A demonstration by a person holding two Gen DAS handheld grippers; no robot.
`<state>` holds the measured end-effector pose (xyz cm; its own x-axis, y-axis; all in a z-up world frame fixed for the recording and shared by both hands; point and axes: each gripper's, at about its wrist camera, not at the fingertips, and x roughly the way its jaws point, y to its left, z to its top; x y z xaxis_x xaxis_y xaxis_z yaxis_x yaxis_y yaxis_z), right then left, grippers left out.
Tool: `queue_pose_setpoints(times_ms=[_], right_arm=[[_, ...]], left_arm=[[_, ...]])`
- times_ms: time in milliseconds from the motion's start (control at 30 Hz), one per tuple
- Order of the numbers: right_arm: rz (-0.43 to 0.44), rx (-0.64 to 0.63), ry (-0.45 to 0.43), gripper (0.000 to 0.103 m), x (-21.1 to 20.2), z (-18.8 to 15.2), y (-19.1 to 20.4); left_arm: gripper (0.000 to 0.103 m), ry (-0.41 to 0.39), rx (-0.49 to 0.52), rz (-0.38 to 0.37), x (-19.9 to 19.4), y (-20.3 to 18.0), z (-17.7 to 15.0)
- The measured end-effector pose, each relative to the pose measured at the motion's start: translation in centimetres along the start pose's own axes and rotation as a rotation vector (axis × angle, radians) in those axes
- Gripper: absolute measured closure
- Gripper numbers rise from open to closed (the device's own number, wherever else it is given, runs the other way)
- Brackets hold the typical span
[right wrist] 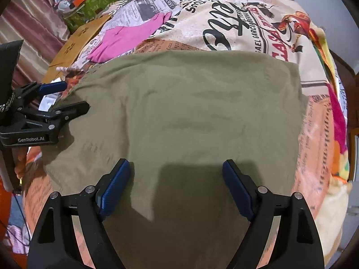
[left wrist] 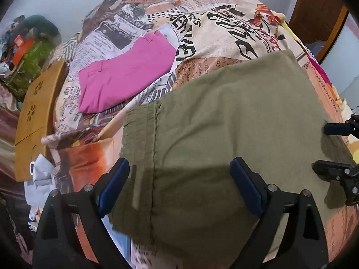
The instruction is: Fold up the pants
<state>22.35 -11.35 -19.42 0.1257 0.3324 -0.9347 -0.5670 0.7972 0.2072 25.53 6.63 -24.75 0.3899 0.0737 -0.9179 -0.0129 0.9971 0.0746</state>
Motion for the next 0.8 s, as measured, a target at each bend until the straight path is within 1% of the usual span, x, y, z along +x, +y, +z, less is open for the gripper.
queue_pose_setpoints(times_ms=[67,133,333,467,533,633,800], right_arm=[[-0.008,-0.008,-0.003,0.020,-0.4,-1.0,0.3],[-0.022,-0.009,-0.012,0.017,-0.8,-2.0,0.4],[-0.013,0.044,-0.046,0.016,-1.9,-4.3,-0.3],[-0.021,0.063,-0.053,0.016,-2.2,-4.5,-0.2],[-0.032,0.057,-0.060,0.016,-2.5,-4.4,0.0],[-0.036,0.036,-0.087,0.016,-3.1,-4.1,0.6],[-0.035,0.006,-0.166,0.016,-4.3,-3.0,2.1]], left_arm=[[0.009,-0.007,-0.005,0.005,-0.5,-0.1,-0.9],[0.009,-0.013,-0.019,0.004,-0.9,0.1,-1.6],[0.006,-0.021,-0.055,-0.008,-1.8,0.5,-3.6],[0.006,-0.025,-0.078,-0.003,-2.4,0.9,-4.1],[0.006,-0.040,-0.085,0.012,-3.2,1.1,-4.2],[0.006,-0.086,-0.091,0.043,-4.6,1.4,-4.4],[0.006,-0.163,-0.141,0.060,-6.9,2.8,-4.7]])
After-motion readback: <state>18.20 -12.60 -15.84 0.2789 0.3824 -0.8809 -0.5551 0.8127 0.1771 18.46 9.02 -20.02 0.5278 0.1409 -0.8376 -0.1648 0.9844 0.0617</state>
